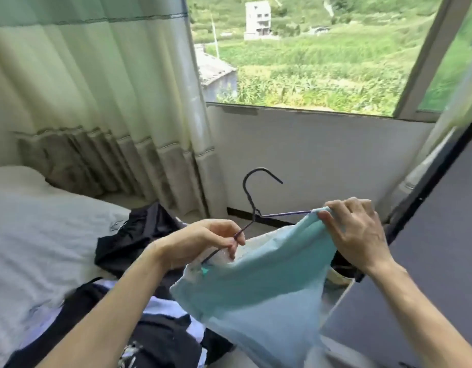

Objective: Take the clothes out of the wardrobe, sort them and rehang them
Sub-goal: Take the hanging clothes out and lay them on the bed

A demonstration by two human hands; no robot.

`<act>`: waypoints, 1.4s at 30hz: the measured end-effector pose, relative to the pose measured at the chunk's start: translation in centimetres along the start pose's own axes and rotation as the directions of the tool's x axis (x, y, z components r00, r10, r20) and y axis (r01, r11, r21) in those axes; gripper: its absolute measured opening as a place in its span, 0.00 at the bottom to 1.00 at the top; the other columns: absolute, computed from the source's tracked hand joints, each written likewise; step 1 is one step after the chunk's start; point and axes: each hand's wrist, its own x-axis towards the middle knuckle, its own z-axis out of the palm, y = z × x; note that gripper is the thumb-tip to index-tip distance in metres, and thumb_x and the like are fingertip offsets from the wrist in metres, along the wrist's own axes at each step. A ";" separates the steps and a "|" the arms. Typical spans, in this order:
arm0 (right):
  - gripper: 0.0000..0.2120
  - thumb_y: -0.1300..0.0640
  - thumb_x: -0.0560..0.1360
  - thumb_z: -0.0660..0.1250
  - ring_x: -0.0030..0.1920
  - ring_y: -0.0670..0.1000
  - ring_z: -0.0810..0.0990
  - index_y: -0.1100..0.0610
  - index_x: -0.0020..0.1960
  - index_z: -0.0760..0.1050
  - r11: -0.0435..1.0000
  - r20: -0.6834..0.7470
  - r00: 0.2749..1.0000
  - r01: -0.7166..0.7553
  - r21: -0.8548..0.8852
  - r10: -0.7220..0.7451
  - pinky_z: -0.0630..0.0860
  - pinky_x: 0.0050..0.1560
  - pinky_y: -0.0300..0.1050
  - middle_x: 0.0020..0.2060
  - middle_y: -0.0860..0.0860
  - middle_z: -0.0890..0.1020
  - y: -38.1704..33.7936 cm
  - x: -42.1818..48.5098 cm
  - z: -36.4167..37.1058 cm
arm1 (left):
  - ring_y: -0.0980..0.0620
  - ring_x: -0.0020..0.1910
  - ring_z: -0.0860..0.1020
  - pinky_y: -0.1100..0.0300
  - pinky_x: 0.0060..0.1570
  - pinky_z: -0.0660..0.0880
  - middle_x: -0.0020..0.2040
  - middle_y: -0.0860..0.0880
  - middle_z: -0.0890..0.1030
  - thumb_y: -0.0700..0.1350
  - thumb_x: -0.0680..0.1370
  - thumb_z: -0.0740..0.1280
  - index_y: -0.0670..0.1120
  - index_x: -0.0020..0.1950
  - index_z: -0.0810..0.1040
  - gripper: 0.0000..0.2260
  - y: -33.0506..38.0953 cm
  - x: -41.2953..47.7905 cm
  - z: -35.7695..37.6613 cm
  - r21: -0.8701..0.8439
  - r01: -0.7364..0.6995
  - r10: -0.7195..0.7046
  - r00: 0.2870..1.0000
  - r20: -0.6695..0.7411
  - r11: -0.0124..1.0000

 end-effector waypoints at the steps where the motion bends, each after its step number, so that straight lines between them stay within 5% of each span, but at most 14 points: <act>1: 0.13 0.40 0.80 0.55 0.51 0.56 0.69 0.44 0.53 0.75 0.995 0.003 0.996 0.091 0.037 -0.091 0.73 0.54 0.55 0.44 0.50 0.75 -1.6 0.6 1.6 | 0.49 0.42 0.77 0.62 0.45 0.73 0.40 0.45 0.78 0.42 0.75 0.67 0.42 0.51 0.81 0.07 -0.6 -2.1 -0.7 -0.062 0.021 -0.027 0.994 -0.107 0.998; 5: 0.18 0.41 0.79 0.56 0.49 0.54 0.69 0.51 0.51 0.79 0.920 0.099 0.963 0.205 0.334 -0.250 0.72 0.52 0.49 0.43 0.48 0.74 -8.7 0.9 7.1 | 0.53 0.36 0.75 0.63 0.41 0.72 0.36 0.47 0.76 0.47 0.78 0.67 0.40 0.52 0.81 0.11 -2.7 -10.7 -1.2 -0.127 0.089 -0.130 0.920 -0.369 0.988; 9: 0.18 0.41 0.78 0.58 0.48 0.48 0.67 0.54 0.53 0.78 0.763 0.154 0.885 0.278 0.584 -0.440 0.64 0.51 0.39 0.44 0.46 0.71 -16.1 -0.4 10.1 | 0.54 0.36 0.72 0.63 0.37 0.70 0.36 0.48 0.74 0.42 0.83 0.63 0.39 0.53 0.79 0.07 -5.1 -18.9 1.1 -0.195 0.120 -0.212 0.799 -0.563 0.973; 18: 0.15 0.44 0.79 0.63 0.48 0.51 0.72 0.55 0.52 0.78 0.518 0.171 0.657 0.378 0.768 -0.734 0.64 0.49 0.37 0.43 0.47 0.72 -32.3 -6.0 10.2 | 0.56 0.30 0.67 0.69 0.30 0.67 0.36 0.49 0.73 0.46 0.80 0.67 0.42 0.51 0.79 0.08 -9.1 -35.8 7.9 -0.351 0.017 -0.310 0.514 -0.800 0.936; 22: 0.14 0.42 0.77 0.62 0.43 0.50 0.75 0.52 0.49 0.77 0.427 0.144 0.592 0.372 0.824 -0.793 0.68 0.47 0.41 0.42 0.47 0.74 -40.1 -10.0 8.7 | 0.58 0.26 0.63 0.70 0.25 0.60 0.34 0.51 0.72 0.42 0.82 0.64 0.35 0.55 0.79 0.10 -9.3 -44.2 10.0 -0.252 0.043 -0.253 0.288 -0.924 0.967; 27: 0.16 0.39 0.77 0.62 0.43 0.53 0.76 0.51 0.47 0.77 0.345 0.135 0.523 0.328 0.879 -0.841 0.71 0.46 0.48 0.43 0.48 0.77 -50.7 -16.3 6.8 | 0.59 0.27 0.64 0.69 0.26 0.60 0.35 0.50 0.72 0.43 0.82 0.65 0.39 0.53 0.82 0.09 -9.6 -55.5 11.9 -0.215 0.103 -0.226 0.122 -0.966 0.971; 34: 0.18 0.38 0.77 0.61 0.42 0.52 0.75 0.52 0.48 0.76 0.252 0.128 0.451 0.228 0.940 -0.884 0.64 0.42 0.43 0.42 0.49 0.76 -63.9 -26.1 5.5 | 0.60 0.25 0.64 0.70 0.24 0.59 0.35 0.47 0.72 0.41 0.83 0.63 0.37 0.58 0.81 0.11 -10.0 -70.1 13.3 -0.247 0.218 -0.246 -0.033 -0.969 0.944; 42: 0.16 0.39 0.78 0.62 0.43 0.52 0.73 0.53 0.49 0.75 0.340 0.214 0.481 0.190 0.921 -0.850 0.66 0.45 0.45 0.43 0.50 0.75 -72.0 -32.1 7.9 | 0.61 0.34 0.77 0.62 0.39 0.73 0.38 0.55 0.84 0.47 0.82 0.66 0.55 0.49 0.84 0.08 -17.2 -77.6 8.4 -0.228 0.408 -0.107 -0.298 -0.949 0.884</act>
